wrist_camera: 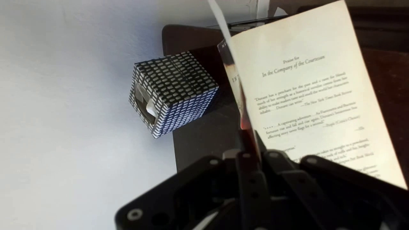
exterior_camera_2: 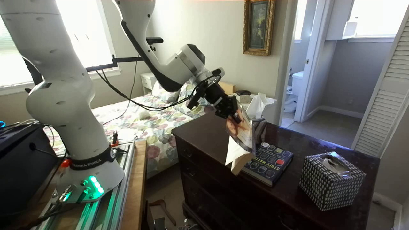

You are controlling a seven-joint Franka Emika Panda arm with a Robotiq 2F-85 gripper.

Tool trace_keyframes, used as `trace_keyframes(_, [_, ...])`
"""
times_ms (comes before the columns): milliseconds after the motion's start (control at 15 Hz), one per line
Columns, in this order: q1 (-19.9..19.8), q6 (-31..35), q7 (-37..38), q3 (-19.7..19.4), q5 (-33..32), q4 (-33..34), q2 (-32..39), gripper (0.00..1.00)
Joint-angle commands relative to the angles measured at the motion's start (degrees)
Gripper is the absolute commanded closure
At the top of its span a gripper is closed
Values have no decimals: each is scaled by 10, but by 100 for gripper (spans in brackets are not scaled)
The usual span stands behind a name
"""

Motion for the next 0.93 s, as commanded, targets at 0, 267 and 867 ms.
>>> trace_keyframes(0, [1, -20, -15, 5, 22, 10, -24, 100])
trace_keyframes(267, [-1, -26, -4, 3, 22, 45, 1, 100])
trace_keyframes(867, [-2, -20, -11, 6, 80, 73, 29, 100])
